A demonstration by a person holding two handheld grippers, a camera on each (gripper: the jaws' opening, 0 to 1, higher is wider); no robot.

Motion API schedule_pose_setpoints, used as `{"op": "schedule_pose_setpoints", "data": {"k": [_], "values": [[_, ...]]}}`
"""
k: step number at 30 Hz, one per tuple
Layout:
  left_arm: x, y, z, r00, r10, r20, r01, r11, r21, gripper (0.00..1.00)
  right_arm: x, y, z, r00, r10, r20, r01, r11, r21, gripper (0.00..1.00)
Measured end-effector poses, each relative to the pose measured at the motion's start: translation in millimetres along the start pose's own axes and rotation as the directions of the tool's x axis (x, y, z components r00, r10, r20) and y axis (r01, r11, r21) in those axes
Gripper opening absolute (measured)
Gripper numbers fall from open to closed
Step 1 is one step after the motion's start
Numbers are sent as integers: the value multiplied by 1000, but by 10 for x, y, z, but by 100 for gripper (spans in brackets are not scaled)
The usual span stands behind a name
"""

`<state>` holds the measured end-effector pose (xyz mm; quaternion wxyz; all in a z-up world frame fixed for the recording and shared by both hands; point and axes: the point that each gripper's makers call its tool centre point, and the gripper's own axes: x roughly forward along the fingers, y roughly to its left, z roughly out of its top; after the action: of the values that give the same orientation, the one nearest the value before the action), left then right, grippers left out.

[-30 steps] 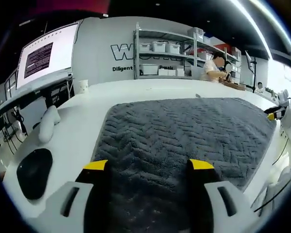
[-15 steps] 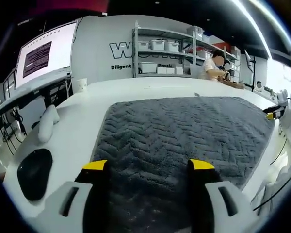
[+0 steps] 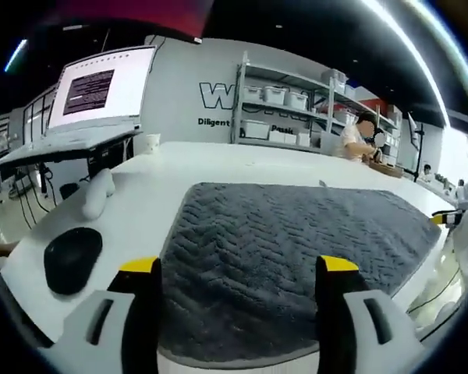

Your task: Open the folded towel by lifting each exposed corner and separating the folded layers until the towel lies flat within the target outline without major curled edges

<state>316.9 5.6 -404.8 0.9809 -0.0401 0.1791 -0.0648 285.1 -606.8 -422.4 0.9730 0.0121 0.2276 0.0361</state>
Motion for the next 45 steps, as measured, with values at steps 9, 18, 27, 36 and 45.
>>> {"op": "schedule_pose_setpoints", "data": {"k": [9,18,27,36,45], "values": [[-142,-45,-111,997,81,10,-81,994,-69,72,-7,192,-128,1000,-10,-26,10,1000,16,76],[-103,-11,-345,989,141,-53,-143,989,-31,68,13,235,-251,996,10,-84,-16,998,-62,78],[-103,-57,-397,989,123,-86,-118,991,58,71,0,217,-252,998,21,-65,-25,998,-61,80],[-123,-47,-413,988,114,-106,-107,992,69,72,-18,217,-267,997,41,-68,-46,996,-72,82],[-171,-26,-430,984,114,-135,-104,992,74,72,-36,216,-273,997,57,-46,-60,995,-81,84]]}}
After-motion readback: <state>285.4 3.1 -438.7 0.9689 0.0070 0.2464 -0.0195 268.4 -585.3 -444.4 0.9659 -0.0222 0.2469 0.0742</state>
